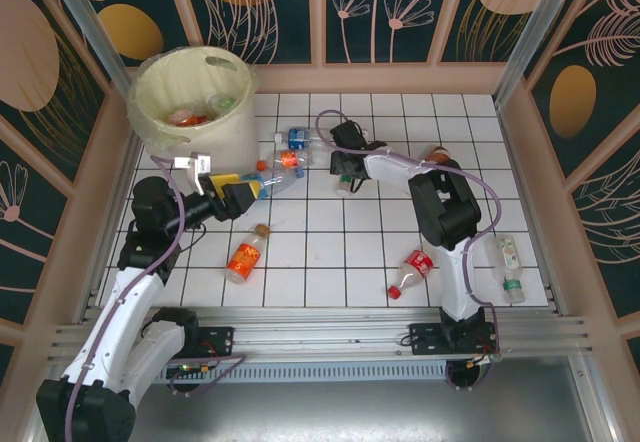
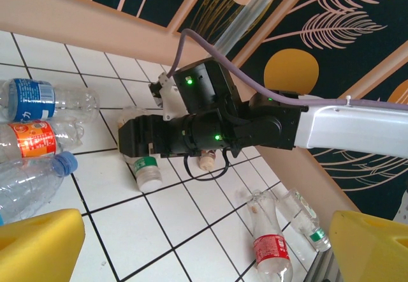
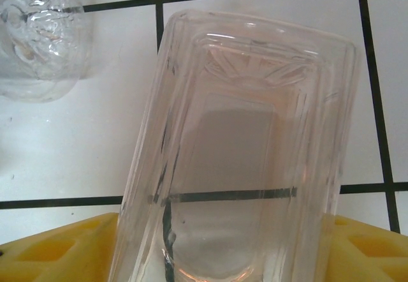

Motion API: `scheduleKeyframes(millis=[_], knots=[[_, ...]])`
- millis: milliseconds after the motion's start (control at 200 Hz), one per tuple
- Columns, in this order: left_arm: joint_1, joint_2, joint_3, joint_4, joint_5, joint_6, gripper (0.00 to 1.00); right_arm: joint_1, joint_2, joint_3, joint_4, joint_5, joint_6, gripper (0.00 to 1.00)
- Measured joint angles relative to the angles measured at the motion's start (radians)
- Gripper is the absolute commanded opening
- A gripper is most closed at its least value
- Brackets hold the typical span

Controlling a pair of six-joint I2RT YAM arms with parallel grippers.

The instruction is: Put the plastic bottles in the bin

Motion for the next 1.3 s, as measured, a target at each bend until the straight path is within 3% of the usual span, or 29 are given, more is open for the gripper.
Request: scheduleKeyframes(millis=[235, 465, 641, 831, 1106, 1301], knots=[[0.000, 0.002, -0.002, 0.008, 0.000, -0.013, 0.98, 0.000, -0.026, -0.054, 0.060, -0.005, -0.028, 0.60], [-0.021, -0.004, -0.099, 0.106, -0.042, -0.152, 0.98, 0.000, -0.203, -0.238, 0.130, -0.124, -0.090, 0.60], [-0.058, 0.012, -0.179, 0.262, -0.074, -0.298, 0.97, -0.016, -0.449, -0.381, 0.226, -0.335, -0.103, 0.59], [-0.130, 0.136, -0.228, 0.496, -0.081, -0.430, 0.96, -0.087, -0.673, -0.500, 0.348, -0.616, -0.055, 0.59], [-0.222, 0.301, -0.192, 0.816, -0.088, -0.592, 0.96, -0.091, -0.843, -0.621, 0.542, -0.956, 0.085, 0.59], [-0.289, 0.402, -0.089, 0.956, -0.091, -0.646, 0.96, -0.090, -0.895, -0.687, 0.727, -1.124, 0.241, 0.59]])
